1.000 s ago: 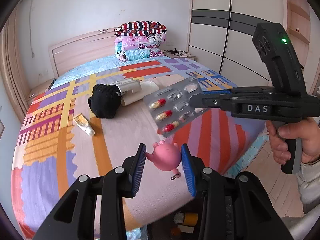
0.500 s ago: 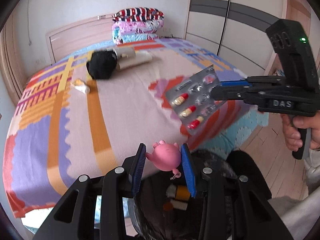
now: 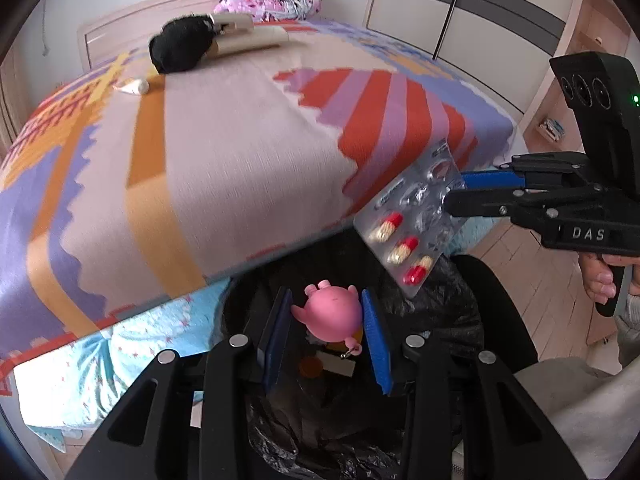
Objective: Collect trash
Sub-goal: 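Open the right tool to drop the blister pack while the left tool drops the pink toy, then move both tools back toward the white plastic clip and toothpaste tube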
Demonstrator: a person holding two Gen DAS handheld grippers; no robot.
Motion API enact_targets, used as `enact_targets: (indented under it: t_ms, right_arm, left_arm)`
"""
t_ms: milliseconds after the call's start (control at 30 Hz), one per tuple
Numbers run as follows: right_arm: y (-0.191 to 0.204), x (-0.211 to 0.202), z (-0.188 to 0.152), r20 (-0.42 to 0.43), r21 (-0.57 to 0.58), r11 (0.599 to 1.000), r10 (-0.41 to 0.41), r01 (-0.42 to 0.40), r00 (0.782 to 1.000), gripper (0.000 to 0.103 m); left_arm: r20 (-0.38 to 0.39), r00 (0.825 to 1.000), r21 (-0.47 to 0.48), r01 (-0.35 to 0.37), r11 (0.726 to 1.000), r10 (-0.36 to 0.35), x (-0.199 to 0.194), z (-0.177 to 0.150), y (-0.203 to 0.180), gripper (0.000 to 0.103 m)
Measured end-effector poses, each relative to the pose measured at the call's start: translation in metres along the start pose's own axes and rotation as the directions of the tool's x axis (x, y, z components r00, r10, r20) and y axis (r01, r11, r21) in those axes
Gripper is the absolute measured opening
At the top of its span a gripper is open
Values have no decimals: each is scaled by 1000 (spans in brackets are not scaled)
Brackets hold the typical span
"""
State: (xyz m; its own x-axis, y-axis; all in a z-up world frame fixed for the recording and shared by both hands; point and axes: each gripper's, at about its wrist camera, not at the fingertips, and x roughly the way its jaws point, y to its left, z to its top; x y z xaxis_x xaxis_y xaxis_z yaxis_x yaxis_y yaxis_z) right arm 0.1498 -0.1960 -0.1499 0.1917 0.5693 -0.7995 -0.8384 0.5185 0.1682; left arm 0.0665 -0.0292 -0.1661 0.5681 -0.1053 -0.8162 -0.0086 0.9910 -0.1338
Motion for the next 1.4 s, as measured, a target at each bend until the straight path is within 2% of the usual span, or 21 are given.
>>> enact_targets:
  t_ms: [300,333,400,433,467,633,933,1400]
  right_arm:
    - [4,22,-19,-81,-15,1000,-10,9,997,24]
    - [5,23,-19,-82,-18,1000,-11,9,997,27]
    - [5,23,-19,-84,-17,1000,-9,8,996,44]
    - [5,22,-18,-76,-17,1000,-13,11,997,52]
    - [5,21,-18,-73,-16,1000,-15,14,997,52]
    - [5,17,-16,-66,-16,1000,-11,10,998,52]
    - [6,6,-12,-36,-28,1000,-10,9,999,52]
    - [14,-18,11,46,-73,997,-2,5,999,52]
  left_arm:
    - [-56,998,-5,14,1000,-14,17,-8,1,35]
    - [-62,998,-10,18,1000,-19,18,-8,1,35]
    - [-66,998,-9,13,1000,-14,19,-8,0,36]
    - [-66,998,-7,9,1000,-9,19,-7,0,41]
    - [-65,998,-4,5,1000,-5,19,-7,-1,48]
    - [-45,999,-4,7,1000,-7,12,-6,0,55]
    - [-24,1000,-15,-12,1000,12,2,-2,6,56]
    - [72,995,-24,-72,997,74,-31,23,28,56]
